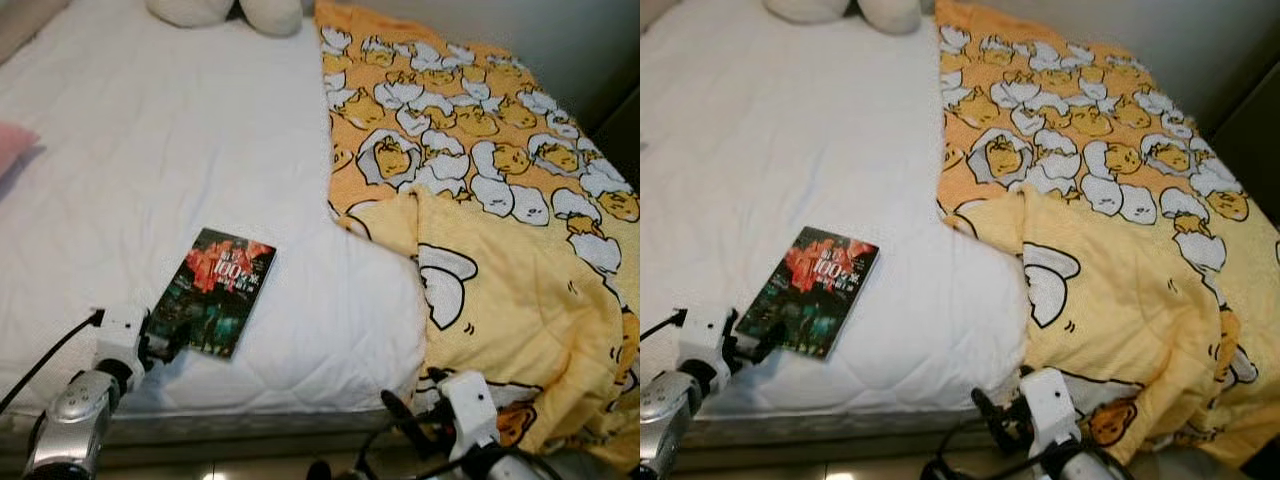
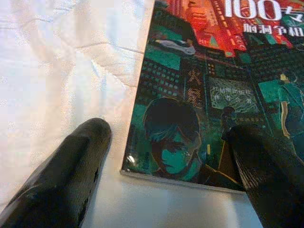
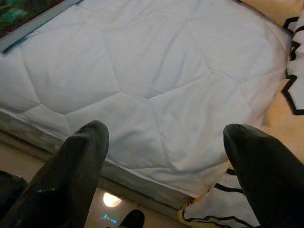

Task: Clean up the room

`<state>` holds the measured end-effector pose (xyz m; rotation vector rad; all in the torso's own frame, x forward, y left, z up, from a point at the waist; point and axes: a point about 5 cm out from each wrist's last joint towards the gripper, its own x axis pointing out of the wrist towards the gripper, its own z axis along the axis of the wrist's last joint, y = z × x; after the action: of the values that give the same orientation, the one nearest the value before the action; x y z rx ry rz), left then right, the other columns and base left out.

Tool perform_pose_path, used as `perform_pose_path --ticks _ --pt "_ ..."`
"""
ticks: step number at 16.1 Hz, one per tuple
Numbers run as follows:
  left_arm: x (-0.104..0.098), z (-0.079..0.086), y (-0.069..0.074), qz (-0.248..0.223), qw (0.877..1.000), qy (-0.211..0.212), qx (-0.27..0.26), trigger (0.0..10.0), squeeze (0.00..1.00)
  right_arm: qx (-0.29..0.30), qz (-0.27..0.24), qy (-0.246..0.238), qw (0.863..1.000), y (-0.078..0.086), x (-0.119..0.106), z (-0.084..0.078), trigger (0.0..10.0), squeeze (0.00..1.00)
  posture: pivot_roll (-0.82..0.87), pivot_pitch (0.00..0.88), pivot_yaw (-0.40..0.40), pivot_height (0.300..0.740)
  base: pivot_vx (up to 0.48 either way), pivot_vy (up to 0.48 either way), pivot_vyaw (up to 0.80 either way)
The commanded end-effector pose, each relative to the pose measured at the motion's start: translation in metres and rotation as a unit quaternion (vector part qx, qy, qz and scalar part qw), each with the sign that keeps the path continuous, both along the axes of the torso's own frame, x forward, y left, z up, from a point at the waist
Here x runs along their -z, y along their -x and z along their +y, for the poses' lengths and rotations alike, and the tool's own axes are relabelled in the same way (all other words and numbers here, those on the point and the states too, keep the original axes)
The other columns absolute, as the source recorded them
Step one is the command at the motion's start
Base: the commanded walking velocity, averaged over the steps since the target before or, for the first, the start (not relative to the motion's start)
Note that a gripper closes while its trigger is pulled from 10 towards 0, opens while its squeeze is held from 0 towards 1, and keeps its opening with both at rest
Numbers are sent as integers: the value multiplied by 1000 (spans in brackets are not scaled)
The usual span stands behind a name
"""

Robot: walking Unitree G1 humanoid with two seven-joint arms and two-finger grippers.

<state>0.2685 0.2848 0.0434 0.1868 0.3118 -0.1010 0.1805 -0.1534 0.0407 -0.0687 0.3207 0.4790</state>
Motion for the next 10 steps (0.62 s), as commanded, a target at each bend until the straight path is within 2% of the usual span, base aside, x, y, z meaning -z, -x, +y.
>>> perform_pose_path --ticks 1,4,5,7,9,10 --pt "2 5 0 4 1000 1 -26 10000 0 -32 14 -6 999 6 0 1 10000 0 90 156 -159 740 0 0 0" --pt "-6 16 -4 -14 998 -2 -59 10000 0 -58 25 -7 998 8 1 3 10000 0 94 157 -161 740 0 0 0" --pt "-2 14 -5 -2 999 21 -50 10000 0 -58 26 -4 998 8 2 3 10000 0 99 159 -162 740 0 0 0" --pt "9 6 -3 31 997 60 -27 10000 0 -61 28 -3 998 8 4 3 10000 0 100 159 -163 740 0 0 0" --pt "27 -24 2 82 986 135 48 10000 0 -65 31 -3 997 7 4 4 10000 0 96 155 -160 740 0 0 0" --pt "29 -30 3 89 983 149 64 10000 0 -66 32 -3 997 7 4 4 10000 0 94 153 -159 740 0 0 0"
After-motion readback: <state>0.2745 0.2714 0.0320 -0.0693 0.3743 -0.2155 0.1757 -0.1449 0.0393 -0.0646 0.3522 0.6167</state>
